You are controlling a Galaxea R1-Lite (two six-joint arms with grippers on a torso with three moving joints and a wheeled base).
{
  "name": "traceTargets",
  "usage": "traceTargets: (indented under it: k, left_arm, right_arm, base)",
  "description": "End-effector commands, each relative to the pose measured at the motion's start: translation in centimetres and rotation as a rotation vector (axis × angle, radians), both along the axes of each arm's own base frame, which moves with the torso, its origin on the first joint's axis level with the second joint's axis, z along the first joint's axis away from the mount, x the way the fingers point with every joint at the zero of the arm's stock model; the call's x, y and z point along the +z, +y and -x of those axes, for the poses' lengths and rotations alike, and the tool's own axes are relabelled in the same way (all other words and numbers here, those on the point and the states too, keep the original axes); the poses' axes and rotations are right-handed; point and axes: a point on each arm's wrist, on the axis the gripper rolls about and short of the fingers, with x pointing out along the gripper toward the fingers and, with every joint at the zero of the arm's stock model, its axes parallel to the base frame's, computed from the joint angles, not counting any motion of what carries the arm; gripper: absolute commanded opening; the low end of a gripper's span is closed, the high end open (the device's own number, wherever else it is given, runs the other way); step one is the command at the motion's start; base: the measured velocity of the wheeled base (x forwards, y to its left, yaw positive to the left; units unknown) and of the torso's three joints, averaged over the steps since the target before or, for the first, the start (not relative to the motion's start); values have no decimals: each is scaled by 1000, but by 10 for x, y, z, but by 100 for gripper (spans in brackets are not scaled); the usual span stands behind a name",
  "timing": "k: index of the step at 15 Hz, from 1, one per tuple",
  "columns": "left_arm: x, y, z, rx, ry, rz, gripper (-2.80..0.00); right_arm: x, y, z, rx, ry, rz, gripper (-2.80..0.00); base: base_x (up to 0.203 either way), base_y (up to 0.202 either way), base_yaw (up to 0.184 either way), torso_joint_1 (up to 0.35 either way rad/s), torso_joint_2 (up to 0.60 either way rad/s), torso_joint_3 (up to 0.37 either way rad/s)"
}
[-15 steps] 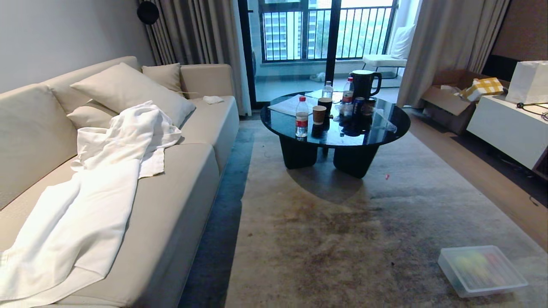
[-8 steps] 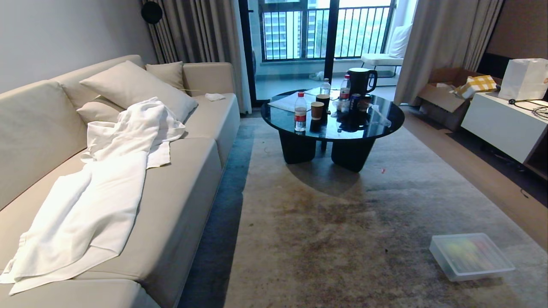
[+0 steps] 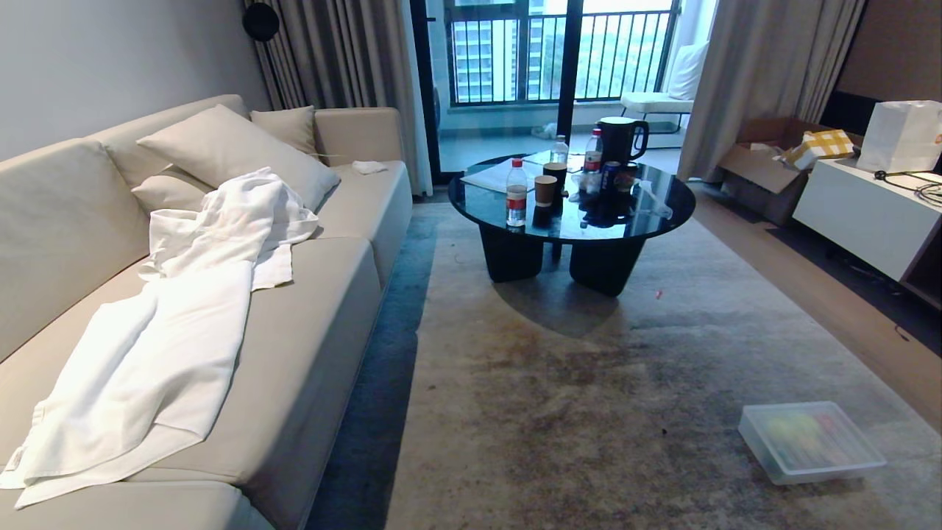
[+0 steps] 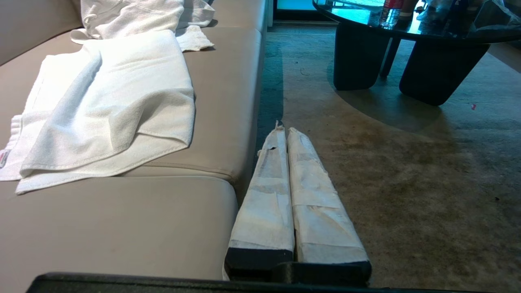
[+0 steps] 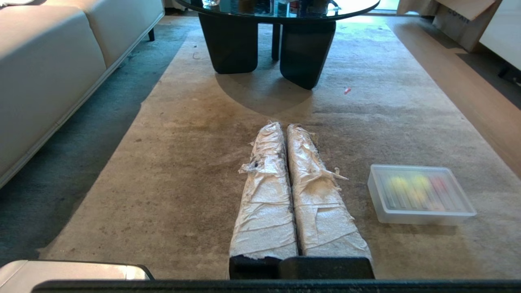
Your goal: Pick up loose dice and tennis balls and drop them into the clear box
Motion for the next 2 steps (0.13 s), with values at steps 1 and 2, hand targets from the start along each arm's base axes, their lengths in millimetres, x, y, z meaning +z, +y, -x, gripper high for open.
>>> traceTargets:
  k: [1,2]
  left_arm:
    - [0,0,0,-1,0,-1,-280]
    - [0,0,0,1,0,-1,-280]
  right_arm:
    - [-1,0,0,2,4,0,-280]
    - [-1,0,0,2,4,0,-280]
  base:
    - [0,0,0,0,0,0]
    - [0,0,0,0,0,0]
